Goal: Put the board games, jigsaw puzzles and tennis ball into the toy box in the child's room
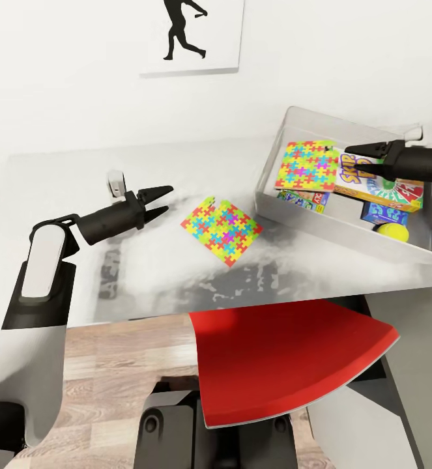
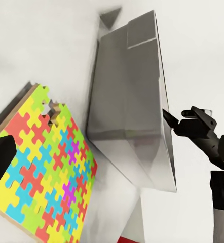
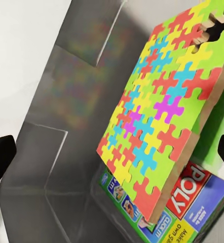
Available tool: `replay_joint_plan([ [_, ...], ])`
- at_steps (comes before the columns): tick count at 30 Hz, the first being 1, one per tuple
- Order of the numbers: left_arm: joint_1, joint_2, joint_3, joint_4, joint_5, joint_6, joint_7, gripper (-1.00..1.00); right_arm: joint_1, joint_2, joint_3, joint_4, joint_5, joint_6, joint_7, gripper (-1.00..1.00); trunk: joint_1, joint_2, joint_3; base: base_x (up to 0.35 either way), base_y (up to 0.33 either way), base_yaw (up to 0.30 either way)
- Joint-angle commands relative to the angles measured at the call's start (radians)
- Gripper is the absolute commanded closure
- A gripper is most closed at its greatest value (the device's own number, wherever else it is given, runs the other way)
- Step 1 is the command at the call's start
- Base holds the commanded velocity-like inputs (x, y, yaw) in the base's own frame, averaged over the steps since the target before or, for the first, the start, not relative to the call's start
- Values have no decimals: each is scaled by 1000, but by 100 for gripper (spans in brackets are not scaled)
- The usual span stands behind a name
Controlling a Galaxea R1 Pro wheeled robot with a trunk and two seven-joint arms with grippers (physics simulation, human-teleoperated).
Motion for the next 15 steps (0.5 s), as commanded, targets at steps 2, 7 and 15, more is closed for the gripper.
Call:
replay_joint_plan([
  [2,-12,11,13,-6,2,8,-6,-100,-13,11,13,-11,8,0,-1,-100,1,-2,-1,0,0,0],
  [7,-34,39,41,-8,20,8,-5,-100,-41,16,12,-18,8,0,-7,-100,1,-2,-1,0,0,0],
  [15,-34,54,50,-8,20,8,-5,-100,-86,16,12,-18,8,0,-7,-100,1,-2,-1,0,0,0],
])
